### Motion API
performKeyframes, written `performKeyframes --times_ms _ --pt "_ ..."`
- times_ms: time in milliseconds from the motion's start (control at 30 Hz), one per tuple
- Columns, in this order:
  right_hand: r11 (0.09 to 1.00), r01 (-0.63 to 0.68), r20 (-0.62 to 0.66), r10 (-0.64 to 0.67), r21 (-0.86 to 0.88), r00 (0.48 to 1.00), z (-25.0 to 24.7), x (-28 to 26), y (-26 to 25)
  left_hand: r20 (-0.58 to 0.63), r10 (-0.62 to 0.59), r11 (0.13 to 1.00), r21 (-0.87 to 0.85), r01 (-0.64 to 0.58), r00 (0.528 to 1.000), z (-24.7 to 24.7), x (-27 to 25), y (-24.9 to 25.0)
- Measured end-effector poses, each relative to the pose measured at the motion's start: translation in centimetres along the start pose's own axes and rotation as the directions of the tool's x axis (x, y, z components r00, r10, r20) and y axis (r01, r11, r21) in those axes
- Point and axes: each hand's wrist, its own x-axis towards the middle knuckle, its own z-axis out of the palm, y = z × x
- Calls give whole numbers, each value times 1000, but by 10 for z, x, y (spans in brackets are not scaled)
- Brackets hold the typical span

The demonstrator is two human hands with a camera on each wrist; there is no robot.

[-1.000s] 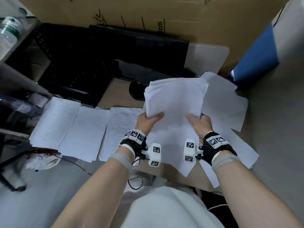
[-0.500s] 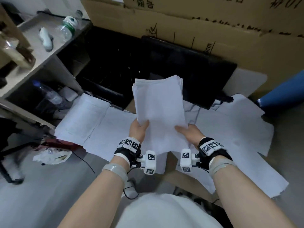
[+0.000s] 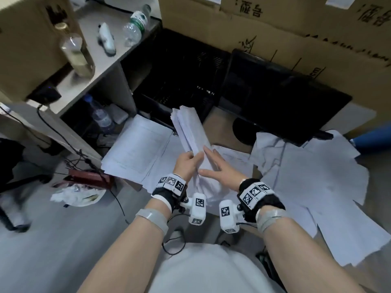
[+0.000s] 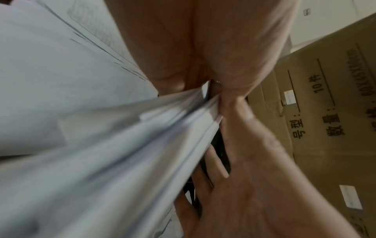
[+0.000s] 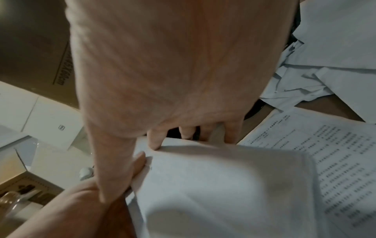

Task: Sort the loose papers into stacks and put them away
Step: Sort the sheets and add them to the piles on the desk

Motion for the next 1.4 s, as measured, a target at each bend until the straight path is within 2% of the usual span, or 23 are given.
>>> performKeyframes --times_ms 100,233,467,633,767,900,1000,1133,1200,1267,1333,1400 --pt "999 38 -71 -40 -29 997 13 -3 -6 -14 -9 999 -48 8 1000 -15 2 -12" --pt "1000 3 -165 -2 5 986 17 -3 -12 -16 16 995 -101 -17 1000 -23 -6 -1" --pt "996 83 -171 -76 33 982 25 12 -26 -61 23 994 -109 -29 998 -36 -15 23" --pt "994 100 -168 -92 39 981 27 15 -14 -80 25 998 -49 -29 997 -31 -15 11" --pt "992 82 -131 -69 98 989 31 15 0 -38 17 1000 -19 -18 999 -29 -16 -1" --pt "991 80 -123 -66 110 990 31 20 -7 -10 23 1000 21 -23 1000 -39 -8 5" --pt "981 69 -151 -42 179 988 34 32 -20 9 19 999 45 -19 1000 -55 7 16" --pt "966 67 -247 -3 251 969 46 55 -42 31 -11 996 89 8 999 -88 29 32" --pt "964 9 -301 75 266 951 55 68 -48 39 -47 989 142 41 998 -104 38 34" --pt "948 -32 -388 160 316 908 63 78 -51 22 -84 985 150 80 996 -116 43 36" --pt "938 -64 -527 246 340 814 68 83 -51 -5 -125 990 58 125 992 -125 45 42" --pt "928 -123 -604 325 351 728 72 80 -51 -16 -134 991 26 134 991 -137 50 44"
